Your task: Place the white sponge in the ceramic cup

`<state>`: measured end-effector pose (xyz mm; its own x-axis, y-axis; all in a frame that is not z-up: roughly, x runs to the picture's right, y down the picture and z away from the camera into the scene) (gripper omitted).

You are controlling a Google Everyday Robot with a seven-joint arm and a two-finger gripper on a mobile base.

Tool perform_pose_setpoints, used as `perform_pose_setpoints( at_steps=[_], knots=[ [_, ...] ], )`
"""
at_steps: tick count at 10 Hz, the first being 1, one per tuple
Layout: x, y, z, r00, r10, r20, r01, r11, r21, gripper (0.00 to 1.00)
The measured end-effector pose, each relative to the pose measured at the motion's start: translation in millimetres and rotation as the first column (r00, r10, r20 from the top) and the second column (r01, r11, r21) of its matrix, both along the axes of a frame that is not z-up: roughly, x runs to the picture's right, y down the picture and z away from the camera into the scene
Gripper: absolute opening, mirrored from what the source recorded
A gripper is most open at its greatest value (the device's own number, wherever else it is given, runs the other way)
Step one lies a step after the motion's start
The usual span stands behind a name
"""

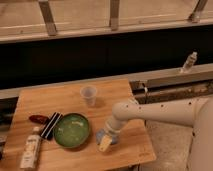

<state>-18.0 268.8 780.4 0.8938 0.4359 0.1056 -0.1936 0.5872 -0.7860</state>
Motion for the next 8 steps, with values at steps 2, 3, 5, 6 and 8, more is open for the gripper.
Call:
perform_pose_setpoints(
  at_steps=[2, 3, 5, 6, 8],
  knots=[
    [-5.8, 0.6, -1.6, 1.000, -0.014, 0.000, 0.014, 0.9992, 0.037, 0.67],
    [-11.0, -2.5, -6.4, 1.000, -0.024, 0.014, 0.023, 0.9971, 0.072, 0.55],
    [-16.6, -3.6, -12.3, 0.999, -0.033, 0.033, 0.029, 0.9945, 0.101, 0.35],
    [-18.3, -2.8, -14.0, 0.999, -0.029, 0.041, 0.024, 0.9937, 0.110, 0.24],
    [-20.3, -2.0, -16.6, 0.998, -0.027, 0.056, 0.020, 0.9923, 0.122, 0.07]
  ],
)
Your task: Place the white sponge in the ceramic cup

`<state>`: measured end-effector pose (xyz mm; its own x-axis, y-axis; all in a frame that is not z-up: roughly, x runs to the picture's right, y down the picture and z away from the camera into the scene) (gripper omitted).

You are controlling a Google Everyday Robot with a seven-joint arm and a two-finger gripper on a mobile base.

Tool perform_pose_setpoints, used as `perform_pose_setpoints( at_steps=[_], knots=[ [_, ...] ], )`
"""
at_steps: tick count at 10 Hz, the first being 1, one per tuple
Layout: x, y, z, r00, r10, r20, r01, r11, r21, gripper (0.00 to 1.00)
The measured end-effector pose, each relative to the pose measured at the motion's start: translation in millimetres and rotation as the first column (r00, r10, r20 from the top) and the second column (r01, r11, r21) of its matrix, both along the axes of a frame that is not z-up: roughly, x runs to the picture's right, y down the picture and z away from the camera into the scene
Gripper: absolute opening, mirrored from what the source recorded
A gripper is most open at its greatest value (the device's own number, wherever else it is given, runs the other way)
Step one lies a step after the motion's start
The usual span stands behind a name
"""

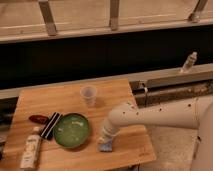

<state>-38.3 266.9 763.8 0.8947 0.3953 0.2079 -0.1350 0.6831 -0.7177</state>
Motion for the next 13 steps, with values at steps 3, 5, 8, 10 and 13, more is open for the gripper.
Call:
perform_pose_setpoints(
  at_steps=[3, 5, 8, 10, 13],
  knots=[
    [-1.8, 2.5, -2.5, 1.000, 0.002, 0.017, -0.002, 1.0000, 0.006, 0.00],
    [-0.3, 0.1, -4.6, 1.000, 0.006, 0.015, -0.007, 0.9999, 0.014, 0.00],
    [14.7, -19.3, -13.5, 0.999, 0.027, -0.023, -0.026, 0.9988, 0.042, 0.00],
    [31.5, -27.5, -17.2, 0.997, 0.032, -0.076, -0.029, 0.9989, 0.038, 0.08],
    [50.8, -18.4, -12.8, 0.985, 0.006, -0.174, -0.011, 0.9996, -0.024, 0.39]
  ],
)
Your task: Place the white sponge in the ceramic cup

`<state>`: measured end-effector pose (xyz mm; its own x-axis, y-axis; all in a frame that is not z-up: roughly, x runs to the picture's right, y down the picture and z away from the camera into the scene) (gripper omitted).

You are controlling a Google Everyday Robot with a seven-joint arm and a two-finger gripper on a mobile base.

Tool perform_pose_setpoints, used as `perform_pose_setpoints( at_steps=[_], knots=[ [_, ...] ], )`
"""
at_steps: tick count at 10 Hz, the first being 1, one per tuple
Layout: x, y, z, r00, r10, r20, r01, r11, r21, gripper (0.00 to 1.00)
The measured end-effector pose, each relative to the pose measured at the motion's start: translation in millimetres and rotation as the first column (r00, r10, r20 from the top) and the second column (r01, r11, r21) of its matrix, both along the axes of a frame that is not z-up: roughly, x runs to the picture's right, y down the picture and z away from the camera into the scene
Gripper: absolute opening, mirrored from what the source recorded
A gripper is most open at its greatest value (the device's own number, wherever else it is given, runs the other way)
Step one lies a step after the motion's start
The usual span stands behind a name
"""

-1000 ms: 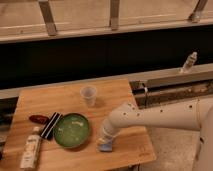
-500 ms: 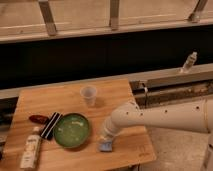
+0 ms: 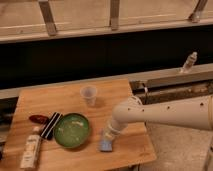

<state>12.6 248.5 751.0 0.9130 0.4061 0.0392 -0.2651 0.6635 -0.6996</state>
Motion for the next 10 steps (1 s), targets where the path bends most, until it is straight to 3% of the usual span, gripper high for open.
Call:
perform_pose_setpoints(
  at_steps=[4, 10],
  knots=[
    [9.8, 9.7, 8.1, 0.996, -0.027, -0.083, 0.021, 0.9976, -0.065, 0.78],
    [10.9, 6.5, 9.5, 0.995, -0.024, -0.101, 0.017, 0.9970, -0.075, 0.80]
  ],
)
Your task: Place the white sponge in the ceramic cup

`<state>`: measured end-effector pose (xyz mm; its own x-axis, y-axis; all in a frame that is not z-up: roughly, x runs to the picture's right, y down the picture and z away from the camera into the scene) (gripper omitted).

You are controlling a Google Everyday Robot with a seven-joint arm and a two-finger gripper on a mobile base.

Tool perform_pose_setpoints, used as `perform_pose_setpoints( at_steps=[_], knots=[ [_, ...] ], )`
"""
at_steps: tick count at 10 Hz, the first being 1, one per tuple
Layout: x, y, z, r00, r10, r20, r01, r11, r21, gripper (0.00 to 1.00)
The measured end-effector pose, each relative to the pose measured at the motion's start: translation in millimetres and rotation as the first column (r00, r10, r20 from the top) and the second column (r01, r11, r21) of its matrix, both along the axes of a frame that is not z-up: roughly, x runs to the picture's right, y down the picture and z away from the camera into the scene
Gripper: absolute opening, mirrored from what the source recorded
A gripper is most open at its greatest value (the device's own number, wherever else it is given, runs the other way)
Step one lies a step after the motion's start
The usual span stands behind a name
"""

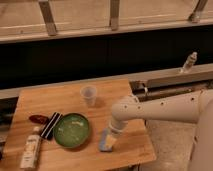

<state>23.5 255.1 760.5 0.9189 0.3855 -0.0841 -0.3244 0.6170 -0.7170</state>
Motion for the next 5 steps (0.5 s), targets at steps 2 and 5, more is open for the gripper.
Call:
perform_pose_setpoints(
  at_steps=[2, 5],
  knots=[
    [-2.6, -4.0, 3.1, 1.000, -0.009, 0.006, 0.009, 1.0000, 0.001, 0.80],
    [-16.0, -1.7, 12.1, 0.999, -0.018, 0.032, 0.018, 0.9998, -0.008, 0.80]
  ],
)
